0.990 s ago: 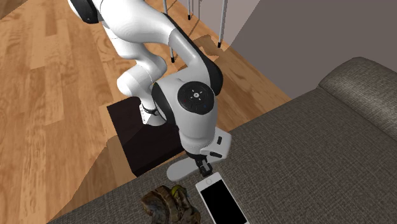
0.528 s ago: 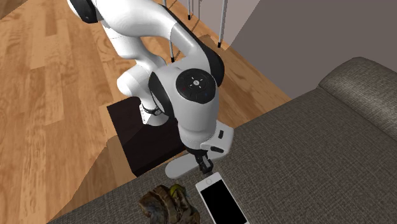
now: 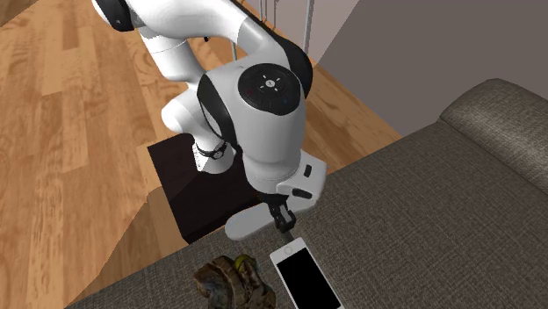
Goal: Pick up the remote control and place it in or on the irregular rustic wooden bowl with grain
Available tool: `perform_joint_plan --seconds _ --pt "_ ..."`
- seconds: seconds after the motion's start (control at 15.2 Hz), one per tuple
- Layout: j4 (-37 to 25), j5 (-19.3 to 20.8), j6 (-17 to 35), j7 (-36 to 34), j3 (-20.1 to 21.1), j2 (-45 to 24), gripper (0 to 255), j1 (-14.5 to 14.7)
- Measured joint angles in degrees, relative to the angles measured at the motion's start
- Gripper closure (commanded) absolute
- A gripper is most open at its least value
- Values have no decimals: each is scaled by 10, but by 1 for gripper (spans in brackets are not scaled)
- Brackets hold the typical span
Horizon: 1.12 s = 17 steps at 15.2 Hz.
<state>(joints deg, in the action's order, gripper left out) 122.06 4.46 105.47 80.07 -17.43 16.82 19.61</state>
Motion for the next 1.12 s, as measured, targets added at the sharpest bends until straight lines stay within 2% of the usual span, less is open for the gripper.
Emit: perform_joint_plan --seconds 1.12 --pt "-137 -5 -130 1 6 -7 255 4"
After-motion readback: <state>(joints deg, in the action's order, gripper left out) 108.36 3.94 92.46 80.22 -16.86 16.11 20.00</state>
